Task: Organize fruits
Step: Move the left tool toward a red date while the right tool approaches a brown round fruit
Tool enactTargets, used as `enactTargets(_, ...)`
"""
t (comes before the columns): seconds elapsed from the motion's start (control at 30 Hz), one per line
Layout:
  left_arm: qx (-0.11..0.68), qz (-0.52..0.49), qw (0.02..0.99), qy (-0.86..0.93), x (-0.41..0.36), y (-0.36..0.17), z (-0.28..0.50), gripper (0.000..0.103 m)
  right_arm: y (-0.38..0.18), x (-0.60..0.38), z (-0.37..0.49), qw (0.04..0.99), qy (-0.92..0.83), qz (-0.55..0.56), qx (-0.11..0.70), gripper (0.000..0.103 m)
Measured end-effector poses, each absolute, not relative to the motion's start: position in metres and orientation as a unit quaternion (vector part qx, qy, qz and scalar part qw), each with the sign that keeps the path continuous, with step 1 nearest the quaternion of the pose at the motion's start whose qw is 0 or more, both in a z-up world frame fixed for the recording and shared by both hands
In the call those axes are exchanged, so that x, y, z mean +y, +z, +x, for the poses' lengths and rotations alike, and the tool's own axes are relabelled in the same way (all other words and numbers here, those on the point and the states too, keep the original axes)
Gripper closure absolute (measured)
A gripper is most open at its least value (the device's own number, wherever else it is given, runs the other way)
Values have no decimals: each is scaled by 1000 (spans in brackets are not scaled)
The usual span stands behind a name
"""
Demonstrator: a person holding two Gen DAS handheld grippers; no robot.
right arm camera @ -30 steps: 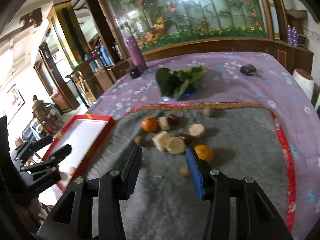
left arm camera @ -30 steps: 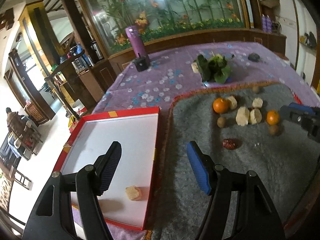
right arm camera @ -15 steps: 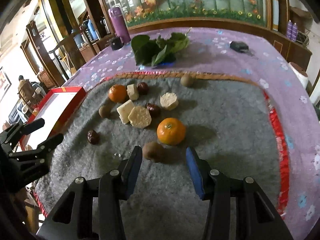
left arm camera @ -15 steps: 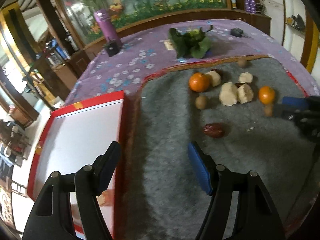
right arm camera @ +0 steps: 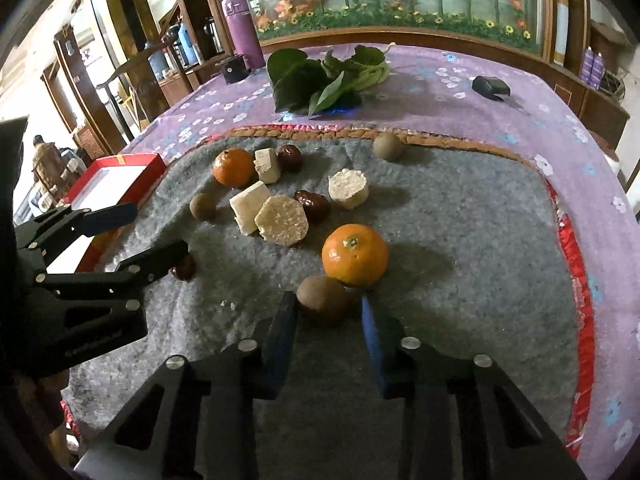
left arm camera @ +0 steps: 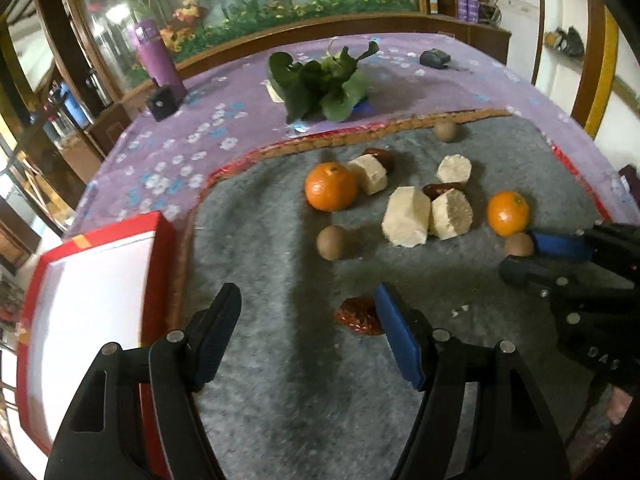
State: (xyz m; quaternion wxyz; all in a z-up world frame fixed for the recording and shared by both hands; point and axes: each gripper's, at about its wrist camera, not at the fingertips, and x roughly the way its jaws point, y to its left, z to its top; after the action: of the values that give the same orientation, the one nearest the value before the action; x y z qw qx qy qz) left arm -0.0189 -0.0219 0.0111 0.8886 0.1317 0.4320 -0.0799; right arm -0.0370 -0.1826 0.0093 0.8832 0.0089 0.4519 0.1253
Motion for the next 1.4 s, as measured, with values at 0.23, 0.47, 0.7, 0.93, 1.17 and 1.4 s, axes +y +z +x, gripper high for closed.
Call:
enactTargets(0.23,440,90,886,-114,-10,10,-24,34,9,-184,-36,883,128,22,450,76)
enactTargets(0.47,448,74,882,-122,-10,6,-21,34,7,-201,-33,876,162,91,445,76)
enactTargets(0.7,453,64,881,-117,-8,-2,-19,52,6,-204,-33,874,169,105,444,76)
enactTargets(0.93,447,48,887,-110,5,1,-16,79,10,-198,-35,877,162,94,443,76)
enactTargets(1.17,442,19,888,-126,19,4,-18,84,14,-174,-40,878,167,70,443,76)
enactTargets(1.4,450,8,884,-129,24,0,-14,80,11,-159,-39,873,171,59,452,76)
